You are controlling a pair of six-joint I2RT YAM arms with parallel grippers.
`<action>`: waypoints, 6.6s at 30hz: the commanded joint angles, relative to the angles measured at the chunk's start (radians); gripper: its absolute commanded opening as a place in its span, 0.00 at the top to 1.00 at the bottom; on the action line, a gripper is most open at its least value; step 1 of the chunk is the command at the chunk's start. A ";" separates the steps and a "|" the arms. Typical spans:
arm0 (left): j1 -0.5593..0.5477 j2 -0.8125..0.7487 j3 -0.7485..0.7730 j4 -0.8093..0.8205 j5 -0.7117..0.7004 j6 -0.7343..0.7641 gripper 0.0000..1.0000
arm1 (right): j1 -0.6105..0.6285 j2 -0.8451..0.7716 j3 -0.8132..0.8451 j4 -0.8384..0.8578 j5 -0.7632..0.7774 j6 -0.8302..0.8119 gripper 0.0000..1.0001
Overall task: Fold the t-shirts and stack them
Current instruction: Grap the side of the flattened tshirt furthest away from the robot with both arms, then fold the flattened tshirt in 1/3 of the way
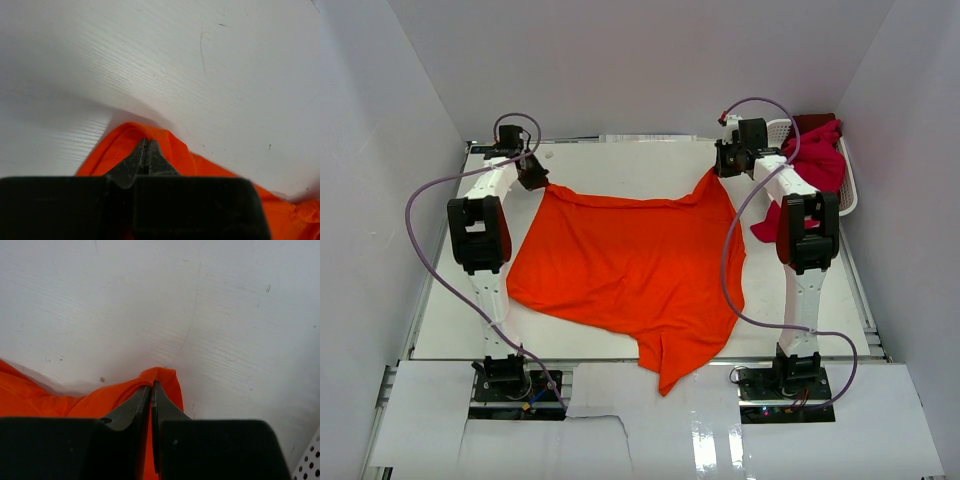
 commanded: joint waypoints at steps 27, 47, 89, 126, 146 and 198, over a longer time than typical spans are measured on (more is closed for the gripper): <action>0.061 -0.110 -0.032 0.008 0.245 -0.041 1.00 | 0.105 -0.450 -0.460 0.073 0.136 0.011 0.92; 0.098 -0.138 -0.015 -0.016 0.318 -0.044 1.00 | 0.144 -0.632 -0.600 0.043 0.184 0.035 0.92; 0.155 -0.245 -0.146 -0.003 0.376 -0.040 1.00 | 0.233 -0.919 -0.770 -0.071 0.317 0.084 0.92; 0.170 -0.368 -0.259 0.010 0.397 -0.023 1.00 | 0.342 -1.088 -0.913 -0.135 0.388 0.155 0.92; 0.170 -0.313 -0.198 0.014 0.384 -0.040 1.00 | 0.217 -0.688 -0.598 -0.051 0.327 0.083 0.92; 0.152 -0.083 -0.112 0.134 0.276 -0.133 1.00 | 0.046 0.290 0.308 0.400 0.153 -0.011 0.92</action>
